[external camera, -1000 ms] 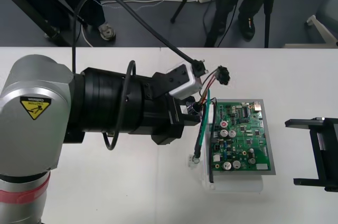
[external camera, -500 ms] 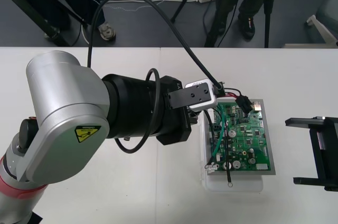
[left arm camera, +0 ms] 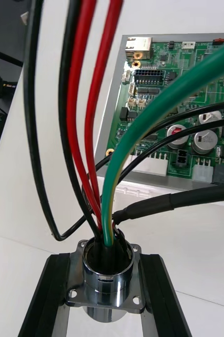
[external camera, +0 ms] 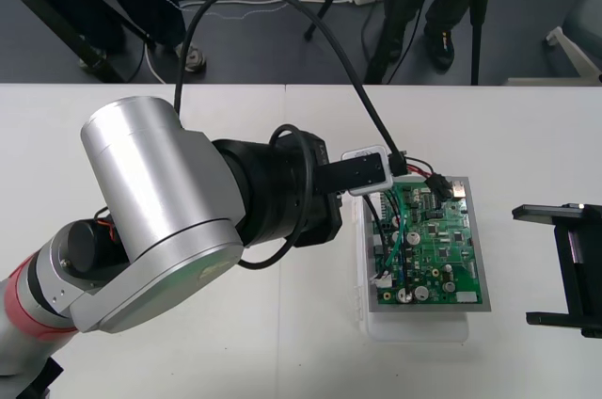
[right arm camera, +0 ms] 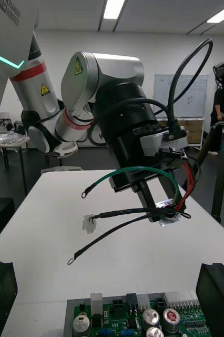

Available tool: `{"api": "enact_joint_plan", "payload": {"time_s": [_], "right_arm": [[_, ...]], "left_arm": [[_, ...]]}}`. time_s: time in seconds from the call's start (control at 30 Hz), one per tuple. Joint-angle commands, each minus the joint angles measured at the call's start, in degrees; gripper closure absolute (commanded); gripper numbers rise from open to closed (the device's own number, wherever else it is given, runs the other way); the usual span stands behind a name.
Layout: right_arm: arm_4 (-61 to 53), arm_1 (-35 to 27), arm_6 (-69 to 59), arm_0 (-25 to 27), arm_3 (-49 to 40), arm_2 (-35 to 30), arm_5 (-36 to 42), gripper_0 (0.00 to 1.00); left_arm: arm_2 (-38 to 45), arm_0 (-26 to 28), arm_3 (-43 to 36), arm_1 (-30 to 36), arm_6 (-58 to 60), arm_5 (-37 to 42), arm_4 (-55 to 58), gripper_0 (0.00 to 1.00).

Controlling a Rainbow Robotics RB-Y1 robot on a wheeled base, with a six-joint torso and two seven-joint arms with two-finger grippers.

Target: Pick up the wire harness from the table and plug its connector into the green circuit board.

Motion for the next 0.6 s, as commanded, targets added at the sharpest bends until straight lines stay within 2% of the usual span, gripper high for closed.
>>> {"api": "enact_joint_plan", "payload": {"time_s": [0.03,0.37,0.6], "right_arm": [[-1.19,1.49,-0.61,0.81,-1.50,0.52,-0.40,0.00],[-3.65,2.29,-2.46,0.81,-3.43,0.52,1.45,0.00],[-6.55,2.29,-11.51,1.16,-4.05,0.43,2.76,0.00]], "left_arm": [[-1.13,-3.98,-0.23,-0.44,1.58,3.40,-0.43,0.90],[-1.66,-7.85,1.70,-1.59,1.58,3.40,-0.51,0.89],[-1.66,-8.03,5.83,-1.59,1.49,8.32,-0.43,0.90]]}}
